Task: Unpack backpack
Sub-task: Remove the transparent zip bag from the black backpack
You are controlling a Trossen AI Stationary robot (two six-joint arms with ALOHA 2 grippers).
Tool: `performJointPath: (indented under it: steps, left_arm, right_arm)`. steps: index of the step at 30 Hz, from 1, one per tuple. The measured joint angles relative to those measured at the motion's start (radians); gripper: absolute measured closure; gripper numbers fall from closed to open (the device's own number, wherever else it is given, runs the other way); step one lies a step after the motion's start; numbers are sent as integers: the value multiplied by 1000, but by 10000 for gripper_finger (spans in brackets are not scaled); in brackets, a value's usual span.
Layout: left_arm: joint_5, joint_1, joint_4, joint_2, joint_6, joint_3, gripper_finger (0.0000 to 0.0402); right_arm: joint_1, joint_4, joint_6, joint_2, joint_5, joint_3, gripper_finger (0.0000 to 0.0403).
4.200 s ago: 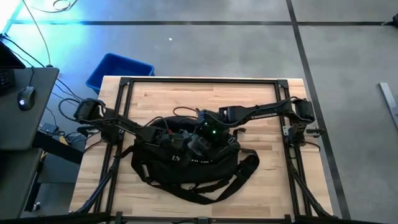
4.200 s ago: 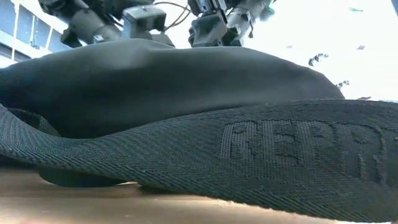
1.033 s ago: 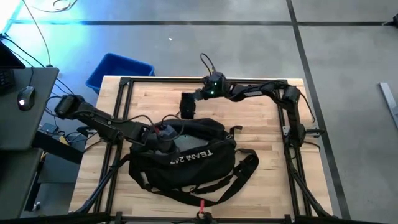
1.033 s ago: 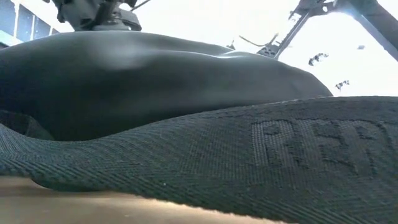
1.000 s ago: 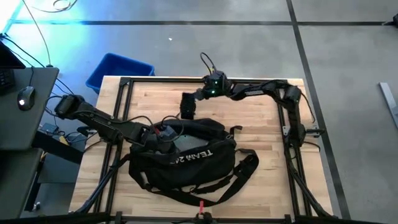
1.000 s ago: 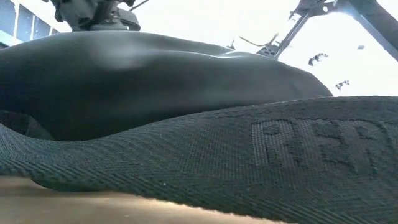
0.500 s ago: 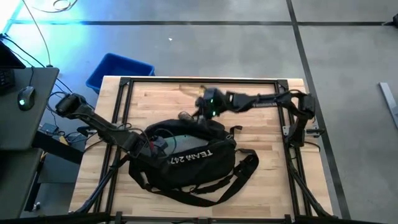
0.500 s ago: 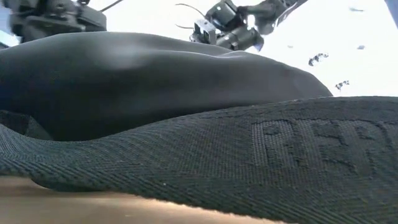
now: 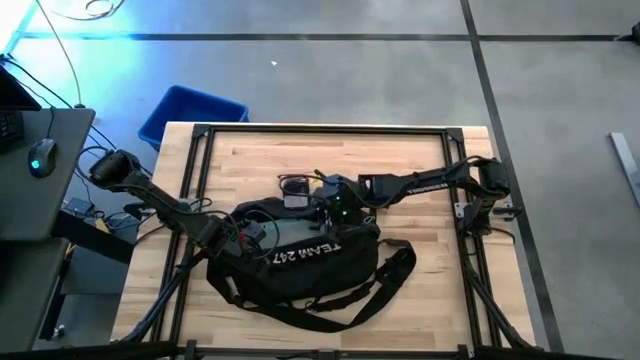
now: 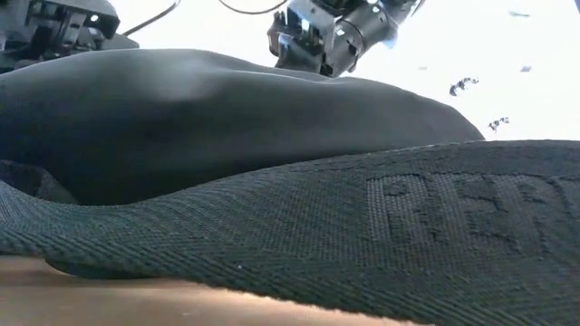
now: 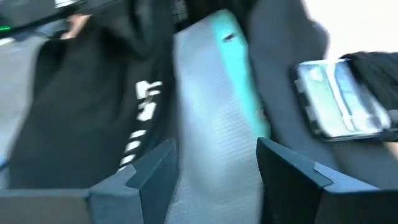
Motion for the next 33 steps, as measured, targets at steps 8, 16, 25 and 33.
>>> performJointPath:
  steps: [8,16,25,33]
  left_arm:
    - [1,-4,37,0,16,0,402]
    - [43,-11,36,0,17,0,402]
    - [46,-49,27,0,1,0,402]
    - [25,-53,29,0,7,0,402]
  right_arm:
    - [-87,28,99,31,67,59,202]
    - [-148,-169,220,256,-204,333,225]
    - [-156,-414,151,456,-244,573,321]
    - [-173,-406,240,536,153,631,369]
